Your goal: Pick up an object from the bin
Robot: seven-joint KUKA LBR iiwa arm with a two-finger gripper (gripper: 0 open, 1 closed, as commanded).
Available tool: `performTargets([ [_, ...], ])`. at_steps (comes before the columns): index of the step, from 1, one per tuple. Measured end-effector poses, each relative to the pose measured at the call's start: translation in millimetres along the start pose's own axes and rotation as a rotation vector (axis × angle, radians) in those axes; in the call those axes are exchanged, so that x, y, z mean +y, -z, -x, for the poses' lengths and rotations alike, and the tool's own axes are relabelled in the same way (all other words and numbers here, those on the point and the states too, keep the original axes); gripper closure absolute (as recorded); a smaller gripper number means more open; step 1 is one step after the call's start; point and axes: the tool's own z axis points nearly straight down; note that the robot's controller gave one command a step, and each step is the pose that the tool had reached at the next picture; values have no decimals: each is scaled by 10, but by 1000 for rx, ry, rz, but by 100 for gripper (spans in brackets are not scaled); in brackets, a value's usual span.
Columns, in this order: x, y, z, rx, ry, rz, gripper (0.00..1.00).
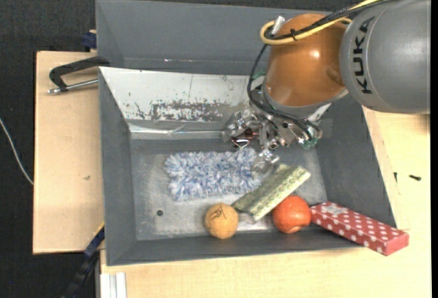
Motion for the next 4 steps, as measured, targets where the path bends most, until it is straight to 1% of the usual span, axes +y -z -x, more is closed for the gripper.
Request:
performTargets([
  [1,16,-309,101,5,-136,2,0],
  [2,50,-804,143,7,129,3,0],
  [3,259,-784,394,-2,-144,-2,100],
  [4,258,-784,394,-2,-144,-2,100],
])
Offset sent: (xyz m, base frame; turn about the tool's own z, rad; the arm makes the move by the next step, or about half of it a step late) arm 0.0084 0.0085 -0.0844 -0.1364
